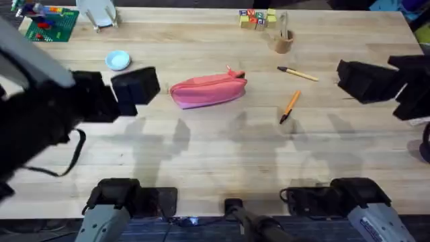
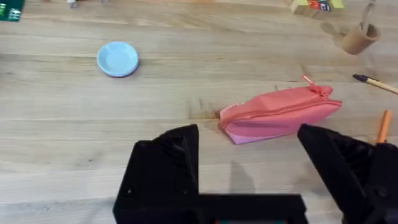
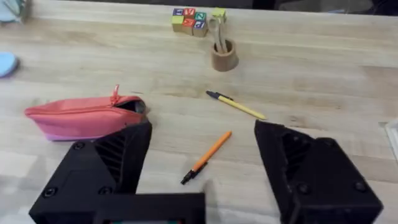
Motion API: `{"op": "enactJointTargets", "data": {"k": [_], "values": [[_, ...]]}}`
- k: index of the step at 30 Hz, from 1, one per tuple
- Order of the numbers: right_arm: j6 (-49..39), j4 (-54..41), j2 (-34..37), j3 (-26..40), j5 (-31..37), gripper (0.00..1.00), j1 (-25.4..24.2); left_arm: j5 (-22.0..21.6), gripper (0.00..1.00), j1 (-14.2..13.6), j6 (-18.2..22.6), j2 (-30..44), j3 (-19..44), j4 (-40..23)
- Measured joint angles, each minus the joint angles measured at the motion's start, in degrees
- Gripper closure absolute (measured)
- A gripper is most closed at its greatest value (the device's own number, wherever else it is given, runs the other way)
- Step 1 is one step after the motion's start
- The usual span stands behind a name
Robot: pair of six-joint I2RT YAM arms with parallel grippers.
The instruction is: Unzip the bag, pick up the pens from the table one at a time and place them inside, then zip the bag closed.
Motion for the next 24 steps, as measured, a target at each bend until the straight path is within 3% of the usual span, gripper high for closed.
{"op": "enactJointTargets", "data": {"k": [9, 12, 15, 24], "values": [[-0.01, -1.23, 4.27, 3.07, -2.14, 0.006, 0.00, 5.07, 0.007, 0.00, 0.03, 7.28, 6.12, -0.68], [-0.01, -1.21, 4.26, 3.07, -2.27, 0.006, 0.00, 6.85, 0.007, 0.01, 2.09, 7.80, 6.30, -1.36], [-0.02, -1.18, 4.27, 3.07, -2.42, 0.006, 0.00, 9.45, 0.007, 0.01, 8.08, 7.88, 6.30, -3.51], [-0.02, -1.21, 4.25, 3.07, -2.43, 0.006, 0.00, 13.44, 0.007, -0.02, 32.95, 7.88, 6.30, -10.54]]}}
